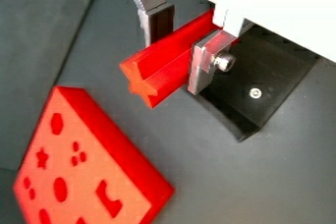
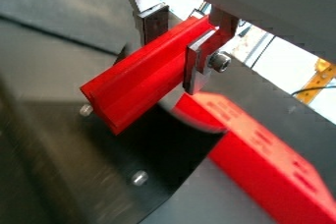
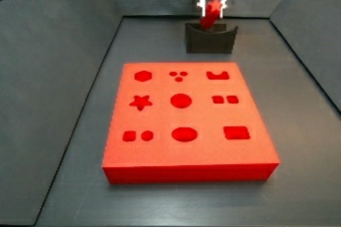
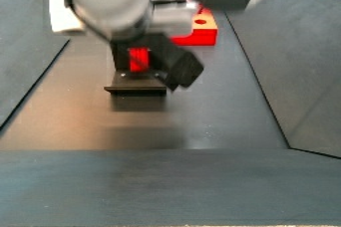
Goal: Pick up the star object. Move up. Place the star object on the fixture. Regrasp the star object. Move to above the board. Insert the star object.
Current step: Place the star object on the fixture, then regrasp the star object.
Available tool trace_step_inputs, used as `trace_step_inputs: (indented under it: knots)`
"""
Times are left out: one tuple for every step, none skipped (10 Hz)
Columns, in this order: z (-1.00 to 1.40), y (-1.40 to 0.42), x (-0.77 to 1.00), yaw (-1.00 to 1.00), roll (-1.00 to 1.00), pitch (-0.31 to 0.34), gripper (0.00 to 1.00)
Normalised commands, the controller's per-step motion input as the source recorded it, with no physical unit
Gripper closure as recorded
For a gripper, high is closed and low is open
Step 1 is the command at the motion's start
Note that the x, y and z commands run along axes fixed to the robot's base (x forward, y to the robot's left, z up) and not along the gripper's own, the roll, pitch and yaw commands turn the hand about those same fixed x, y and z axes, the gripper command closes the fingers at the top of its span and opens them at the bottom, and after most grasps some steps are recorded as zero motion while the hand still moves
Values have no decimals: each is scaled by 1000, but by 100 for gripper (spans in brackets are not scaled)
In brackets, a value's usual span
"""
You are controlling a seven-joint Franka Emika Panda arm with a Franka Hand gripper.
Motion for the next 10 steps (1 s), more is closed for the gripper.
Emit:
trace_step_inputs:
  knots:
    - [-783, 113, 152, -181, -188, 1, 100]
    - [-518, 81, 116, -153, -171, -31, 100]
    - [-278, 58, 93, -121, -157, -60, 100]
    - [-174, 57, 67, -98, -142, -71, 100]
    - [-167, 45, 54, -86, -136, -72, 100]
    - [0, 0, 0, 0, 0, 0, 0]
    - [1000, 0, 0, 93, 22, -21, 0]
    - [1000, 0, -2, 95, 22, -19, 0]
    - [1000, 1, -30, 90, 21, 3, 0]
    - [1000, 2, -43, 75, 21, 27, 0]
